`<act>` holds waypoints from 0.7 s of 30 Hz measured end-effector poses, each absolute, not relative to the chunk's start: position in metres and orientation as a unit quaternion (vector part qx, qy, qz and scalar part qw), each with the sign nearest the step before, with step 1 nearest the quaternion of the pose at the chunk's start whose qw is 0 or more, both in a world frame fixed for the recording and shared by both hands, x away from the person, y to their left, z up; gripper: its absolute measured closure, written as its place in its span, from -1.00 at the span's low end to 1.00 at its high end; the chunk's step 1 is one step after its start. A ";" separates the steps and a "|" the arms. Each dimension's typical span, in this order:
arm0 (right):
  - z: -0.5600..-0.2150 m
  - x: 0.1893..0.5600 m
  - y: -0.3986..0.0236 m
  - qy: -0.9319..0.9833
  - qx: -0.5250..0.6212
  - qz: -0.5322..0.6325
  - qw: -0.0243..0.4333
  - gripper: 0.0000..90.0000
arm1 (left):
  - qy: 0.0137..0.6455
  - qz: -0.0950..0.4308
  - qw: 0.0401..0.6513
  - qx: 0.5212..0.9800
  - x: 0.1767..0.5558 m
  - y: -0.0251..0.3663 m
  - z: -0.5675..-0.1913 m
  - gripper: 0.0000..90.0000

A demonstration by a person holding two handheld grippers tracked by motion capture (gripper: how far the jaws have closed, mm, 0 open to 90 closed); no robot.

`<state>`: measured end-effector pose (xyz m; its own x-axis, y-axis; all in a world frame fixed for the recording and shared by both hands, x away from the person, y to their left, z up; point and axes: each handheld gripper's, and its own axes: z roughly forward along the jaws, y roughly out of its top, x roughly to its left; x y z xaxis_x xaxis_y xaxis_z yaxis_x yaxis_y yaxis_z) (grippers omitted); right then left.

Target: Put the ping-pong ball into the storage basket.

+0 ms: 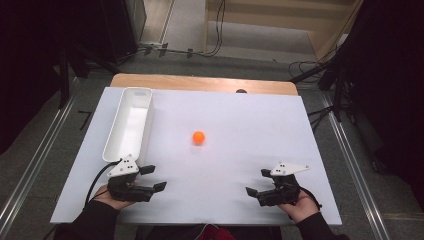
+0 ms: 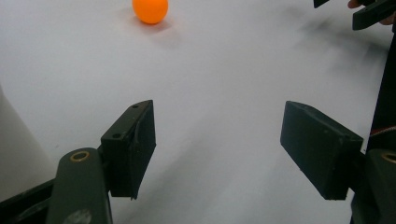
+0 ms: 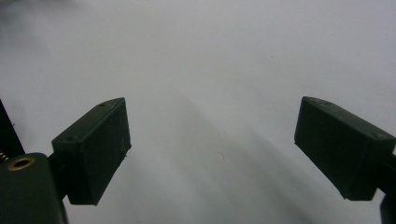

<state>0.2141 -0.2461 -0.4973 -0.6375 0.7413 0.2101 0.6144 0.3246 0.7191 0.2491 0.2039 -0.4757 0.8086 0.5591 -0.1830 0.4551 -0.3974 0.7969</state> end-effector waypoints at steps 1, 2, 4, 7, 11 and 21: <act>-0.497 0.214 -0.246 0.810 0.418 0.403 0.078 -0.79 | 0.303 0.056 0.457 0.834 0.249 0.203 -0.476 -0.42; -0.497 0.214 -0.246 0.810 0.418 0.403 0.078 -0.79 | 0.303 0.056 0.457 0.834 0.249 0.203 -0.476 -0.46; -0.498 0.215 -0.246 0.812 0.415 0.403 0.079 -0.79 | 0.304 0.054 0.455 0.835 0.250 0.203 -0.476 -0.47; -0.498 0.215 -0.246 0.811 0.416 0.404 0.079 -0.79 | 0.303 0.052 0.455 0.836 0.250 0.203 -0.476 -0.47; -0.498 0.216 -0.245 0.812 0.414 0.403 0.078 -0.79 | 0.307 0.049 0.455 0.834 0.249 0.203 -0.477 -0.52; -0.497 0.217 -0.247 0.810 0.416 0.406 0.076 -0.79 | 0.304 0.048 0.456 0.835 0.248 0.202 -0.477 -0.54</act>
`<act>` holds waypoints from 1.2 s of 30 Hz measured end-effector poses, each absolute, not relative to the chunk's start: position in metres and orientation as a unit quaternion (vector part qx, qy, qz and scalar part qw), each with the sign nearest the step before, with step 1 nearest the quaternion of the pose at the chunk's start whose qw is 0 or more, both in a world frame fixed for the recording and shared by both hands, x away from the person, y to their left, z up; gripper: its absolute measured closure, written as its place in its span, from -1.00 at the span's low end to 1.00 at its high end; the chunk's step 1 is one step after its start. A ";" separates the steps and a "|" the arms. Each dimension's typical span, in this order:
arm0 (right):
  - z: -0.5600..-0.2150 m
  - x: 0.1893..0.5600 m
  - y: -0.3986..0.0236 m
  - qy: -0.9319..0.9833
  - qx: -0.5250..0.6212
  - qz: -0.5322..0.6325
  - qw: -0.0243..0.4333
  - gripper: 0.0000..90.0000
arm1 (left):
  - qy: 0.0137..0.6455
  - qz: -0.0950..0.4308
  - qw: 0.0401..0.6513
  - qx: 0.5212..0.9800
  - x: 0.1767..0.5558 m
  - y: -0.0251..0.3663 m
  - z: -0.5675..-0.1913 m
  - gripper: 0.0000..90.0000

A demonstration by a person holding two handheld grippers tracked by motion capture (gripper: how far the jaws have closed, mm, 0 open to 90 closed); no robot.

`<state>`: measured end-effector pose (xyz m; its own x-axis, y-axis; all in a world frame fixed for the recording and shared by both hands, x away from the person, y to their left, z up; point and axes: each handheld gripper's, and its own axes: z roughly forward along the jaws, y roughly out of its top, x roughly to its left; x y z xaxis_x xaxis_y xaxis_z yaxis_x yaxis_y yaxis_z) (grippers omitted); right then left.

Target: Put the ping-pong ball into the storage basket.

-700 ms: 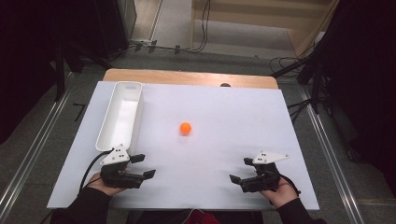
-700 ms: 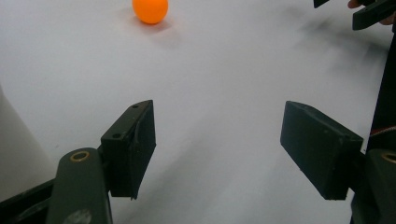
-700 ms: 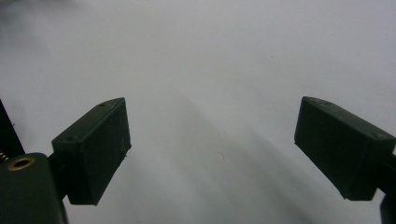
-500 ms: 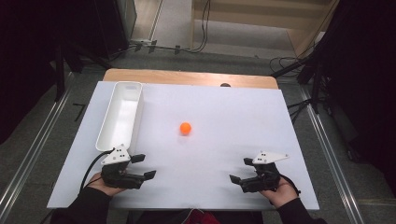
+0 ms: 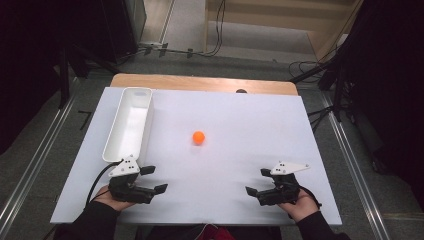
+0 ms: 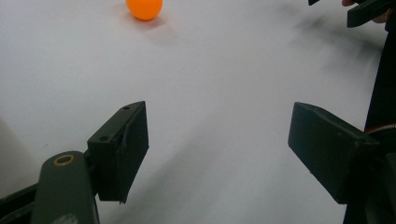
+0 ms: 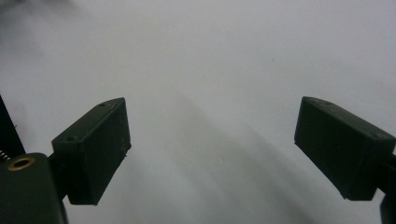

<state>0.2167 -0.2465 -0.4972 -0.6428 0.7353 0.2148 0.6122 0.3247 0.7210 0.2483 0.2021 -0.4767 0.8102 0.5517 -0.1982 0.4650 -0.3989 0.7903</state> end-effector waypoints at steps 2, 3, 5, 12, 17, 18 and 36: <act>-0.497 0.217 -0.246 0.810 0.417 0.407 0.074 -0.79 | 0.306 0.047 0.457 0.834 0.248 0.202 -0.477 -0.54; -0.497 0.216 -0.246 0.810 0.416 0.406 0.073 -0.79 | 0.306 0.046 0.458 0.834 0.248 0.202 -0.477 -0.54; -0.498 0.216 -0.246 0.813 0.412 0.405 0.074 -0.79 | 0.304 0.045 0.458 0.834 0.248 0.202 -0.477 -0.55; -0.498 0.218 -0.245 0.811 0.415 0.407 0.072 -0.79 | 0.308 0.046 0.460 0.831 0.248 0.203 -0.477 -0.54; -0.498 0.218 -0.245 0.812 0.412 0.406 0.074 -0.79 | 0.308 0.047 0.459 0.832 0.248 0.202 -0.477 -0.54; -0.498 0.218 -0.245 0.812 0.412 0.406 0.074 -0.79 | 0.309 0.047 0.460 0.831 0.248 0.202 -0.477 -0.54; -0.499 0.218 -0.245 0.814 0.411 0.403 0.072 -0.79 | 0.312 0.051 0.458 0.831 0.249 0.195 -0.474 -0.54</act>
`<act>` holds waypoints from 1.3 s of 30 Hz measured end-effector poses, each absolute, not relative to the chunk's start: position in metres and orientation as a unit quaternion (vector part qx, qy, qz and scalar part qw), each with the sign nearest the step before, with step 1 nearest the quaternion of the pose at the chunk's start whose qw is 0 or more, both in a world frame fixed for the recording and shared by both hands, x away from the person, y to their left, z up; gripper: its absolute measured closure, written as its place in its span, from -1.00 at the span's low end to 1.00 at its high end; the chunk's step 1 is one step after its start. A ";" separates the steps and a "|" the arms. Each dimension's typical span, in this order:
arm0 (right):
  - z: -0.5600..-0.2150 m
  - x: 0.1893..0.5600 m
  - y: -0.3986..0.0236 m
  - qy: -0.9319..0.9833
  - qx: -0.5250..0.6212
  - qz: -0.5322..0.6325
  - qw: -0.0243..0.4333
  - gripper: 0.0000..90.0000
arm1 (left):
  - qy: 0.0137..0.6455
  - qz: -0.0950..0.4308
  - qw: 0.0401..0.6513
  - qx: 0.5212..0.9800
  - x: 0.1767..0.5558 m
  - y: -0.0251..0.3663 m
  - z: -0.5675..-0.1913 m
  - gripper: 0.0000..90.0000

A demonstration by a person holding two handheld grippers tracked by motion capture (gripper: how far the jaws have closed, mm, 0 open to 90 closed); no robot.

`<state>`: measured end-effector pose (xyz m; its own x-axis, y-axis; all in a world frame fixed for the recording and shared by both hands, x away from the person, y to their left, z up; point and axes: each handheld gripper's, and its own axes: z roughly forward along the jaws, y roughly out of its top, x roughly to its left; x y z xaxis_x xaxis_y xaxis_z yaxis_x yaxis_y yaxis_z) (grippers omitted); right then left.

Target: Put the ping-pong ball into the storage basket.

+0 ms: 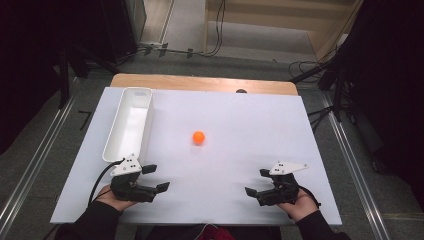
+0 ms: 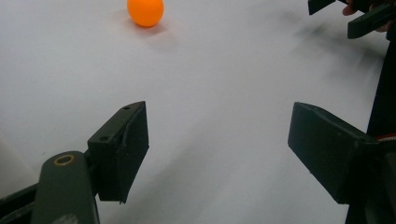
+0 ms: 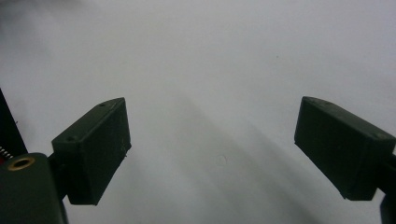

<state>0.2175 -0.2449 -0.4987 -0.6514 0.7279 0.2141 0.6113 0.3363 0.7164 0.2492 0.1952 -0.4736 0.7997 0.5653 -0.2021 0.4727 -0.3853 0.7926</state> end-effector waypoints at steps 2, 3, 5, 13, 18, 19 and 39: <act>-0.499 0.218 -0.245 0.814 0.412 0.403 0.072 -0.79 | 0.313 0.049 0.459 0.830 0.249 0.194 -0.473 -0.54; -0.499 0.218 -0.245 0.814 0.412 0.403 0.072 -0.79 | 0.315 0.048 0.461 0.828 0.248 0.193 -0.472 -0.54; -0.499 0.217 -0.245 0.814 0.413 0.403 0.070 -0.79 | 0.313 0.049 0.463 0.828 0.247 0.191 -0.471 -0.54; -0.499 0.217 -0.245 0.817 0.410 0.400 0.070 -0.79 | 0.317 0.052 0.467 0.824 0.246 0.183 -0.467 -0.54; -0.499 0.217 -0.245 0.816 0.411 0.400 0.071 -0.79 | 0.324 0.063 0.478 0.814 0.247 0.179 -0.465 -0.55; -0.499 0.217 -0.244 0.817 0.410 0.400 0.071 -0.79 | 0.323 0.065 0.477 0.815 0.247 0.178 -0.465 -0.55; -0.500 0.218 -0.244 0.819 0.408 0.398 0.071 -0.79 | 0.319 0.072 0.448 0.832 0.253 0.161 -0.470 -0.98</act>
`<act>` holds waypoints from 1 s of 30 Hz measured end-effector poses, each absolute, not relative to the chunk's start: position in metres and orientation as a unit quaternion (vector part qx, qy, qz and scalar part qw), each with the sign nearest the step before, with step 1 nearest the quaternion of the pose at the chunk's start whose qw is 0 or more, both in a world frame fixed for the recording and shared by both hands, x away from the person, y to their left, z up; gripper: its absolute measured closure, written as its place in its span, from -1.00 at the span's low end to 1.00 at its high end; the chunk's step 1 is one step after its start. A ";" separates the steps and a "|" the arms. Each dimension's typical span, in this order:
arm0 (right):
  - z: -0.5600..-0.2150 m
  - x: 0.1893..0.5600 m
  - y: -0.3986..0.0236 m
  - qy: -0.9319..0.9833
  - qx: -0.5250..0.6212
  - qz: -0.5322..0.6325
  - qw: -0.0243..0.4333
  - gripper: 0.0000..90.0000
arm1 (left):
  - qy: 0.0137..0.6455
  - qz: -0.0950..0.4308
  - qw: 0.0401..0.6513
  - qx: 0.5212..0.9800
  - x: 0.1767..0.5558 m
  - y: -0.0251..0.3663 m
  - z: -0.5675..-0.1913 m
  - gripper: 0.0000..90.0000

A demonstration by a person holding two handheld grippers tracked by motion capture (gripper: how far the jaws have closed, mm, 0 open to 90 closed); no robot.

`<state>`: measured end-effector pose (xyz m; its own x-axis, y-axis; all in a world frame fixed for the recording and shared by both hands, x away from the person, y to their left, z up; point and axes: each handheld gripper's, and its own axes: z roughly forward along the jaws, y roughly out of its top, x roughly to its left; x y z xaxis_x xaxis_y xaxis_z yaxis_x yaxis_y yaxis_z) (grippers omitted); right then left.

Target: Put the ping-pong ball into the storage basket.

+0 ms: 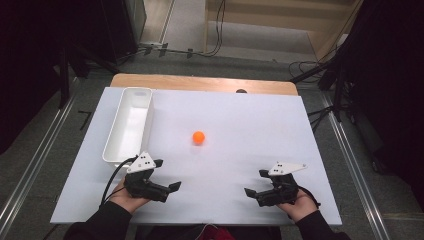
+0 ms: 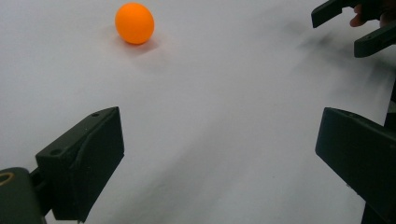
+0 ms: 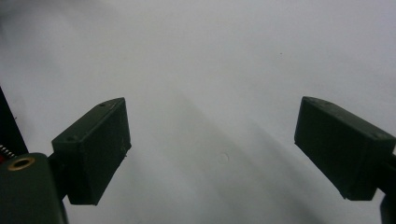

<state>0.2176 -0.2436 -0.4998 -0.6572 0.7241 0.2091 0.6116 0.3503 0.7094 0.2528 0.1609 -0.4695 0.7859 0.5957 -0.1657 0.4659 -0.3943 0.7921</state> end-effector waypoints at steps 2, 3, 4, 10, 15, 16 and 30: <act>-0.500 0.217 -0.244 0.818 0.409 0.399 0.071 -0.79 | 0.317 0.067 0.448 0.833 0.253 0.158 -0.470 -1.00; -0.500 0.218 -0.244 0.818 0.408 0.399 0.071 -0.79 | 0.316 0.067 0.448 0.834 0.253 0.157 -0.470 -1.00; -0.500 0.218 -0.244 0.818 0.408 0.399 0.072 -0.79 | 0.314 0.071 0.446 0.835 0.253 0.156 -0.470 -1.00; -0.500 0.218 -0.244 0.818 0.409 0.399 0.071 -0.79 | 0.317 0.087 0.454 0.828 0.255 0.153 -0.467 -1.00; -0.500 0.218 -0.244 0.819 0.408 0.398 0.071 -0.79 | 0.323 0.085 0.452 0.827 0.257 0.148 -0.468 -1.00; -0.500 0.218 -0.244 0.819 0.408 0.398 0.071 -0.79 | 0.325 0.082 0.450 0.827 0.257 0.147 -0.468 -1.00; -0.500 0.218 -0.244 0.818 0.408 0.399 0.070 -0.79 | 0.325 0.085 0.457 0.824 0.265 0.128 -0.470 -1.00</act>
<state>0.2176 -0.2439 -0.4997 -0.6577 0.7234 0.2103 0.6114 0.3494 0.7101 0.2648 0.1283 -0.4700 0.7750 0.6122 -0.1569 0.4577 -0.3725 0.8073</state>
